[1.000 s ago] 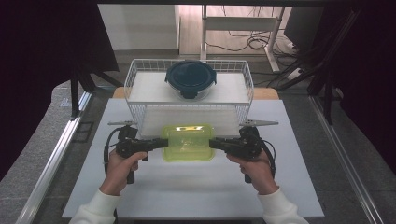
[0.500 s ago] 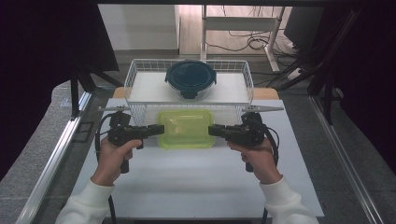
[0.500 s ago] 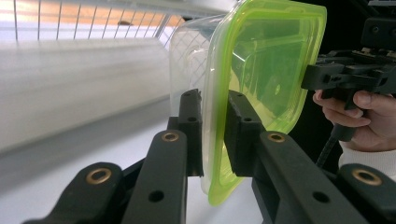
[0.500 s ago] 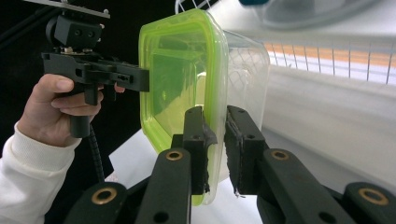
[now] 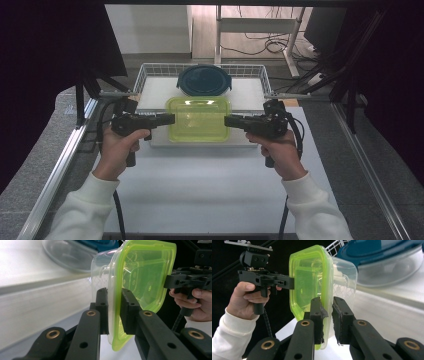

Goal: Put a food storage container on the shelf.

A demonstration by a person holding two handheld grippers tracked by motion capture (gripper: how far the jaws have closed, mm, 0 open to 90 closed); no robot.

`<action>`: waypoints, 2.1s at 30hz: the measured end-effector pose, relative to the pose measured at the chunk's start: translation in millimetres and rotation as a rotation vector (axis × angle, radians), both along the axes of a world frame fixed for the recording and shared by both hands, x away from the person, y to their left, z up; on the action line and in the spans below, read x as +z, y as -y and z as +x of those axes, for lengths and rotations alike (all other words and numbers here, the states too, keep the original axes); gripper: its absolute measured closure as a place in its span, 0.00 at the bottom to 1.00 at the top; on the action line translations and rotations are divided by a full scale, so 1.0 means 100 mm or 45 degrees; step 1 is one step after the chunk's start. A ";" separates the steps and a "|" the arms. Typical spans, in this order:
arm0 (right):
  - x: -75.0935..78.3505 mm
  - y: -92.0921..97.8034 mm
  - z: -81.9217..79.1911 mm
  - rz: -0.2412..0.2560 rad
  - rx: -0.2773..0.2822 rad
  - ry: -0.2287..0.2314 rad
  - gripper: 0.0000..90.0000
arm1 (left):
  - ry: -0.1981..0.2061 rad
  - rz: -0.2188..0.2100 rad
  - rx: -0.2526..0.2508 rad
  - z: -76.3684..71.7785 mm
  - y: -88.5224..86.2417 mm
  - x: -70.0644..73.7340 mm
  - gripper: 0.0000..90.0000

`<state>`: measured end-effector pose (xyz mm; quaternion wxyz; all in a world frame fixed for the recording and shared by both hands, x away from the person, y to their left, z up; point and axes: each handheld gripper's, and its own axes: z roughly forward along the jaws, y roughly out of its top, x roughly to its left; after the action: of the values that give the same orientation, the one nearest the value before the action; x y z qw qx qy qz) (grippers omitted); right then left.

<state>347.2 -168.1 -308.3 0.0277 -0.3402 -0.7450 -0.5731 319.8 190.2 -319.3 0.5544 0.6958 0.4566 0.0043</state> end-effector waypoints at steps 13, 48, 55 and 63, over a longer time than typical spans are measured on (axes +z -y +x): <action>0.26 -0.03 0.17 0.012 0.000 0.017 0.86 | 0.017 -0.015 -0.009 0.21 -0.05 0.22 0.87; 0.60 -0.07 1.10 0.012 -0.110 -0.155 0.87 | -0.130 0.005 -0.018 1.27 -0.04 0.60 0.87; 0.47 -0.03 1.31 0.088 -0.132 -0.277 0.84 | -0.174 -0.109 -0.046 1.42 -0.08 0.51 0.84; 0.37 -0.08 1.44 0.115 -0.212 -0.366 0.75 | -0.225 -0.190 0.016 1.53 -0.08 0.38 0.77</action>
<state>491.3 -159.9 -271.5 0.1014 -0.4776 -0.6762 -0.5518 473.1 198.7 -281.5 0.5622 0.6475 0.5071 -0.0874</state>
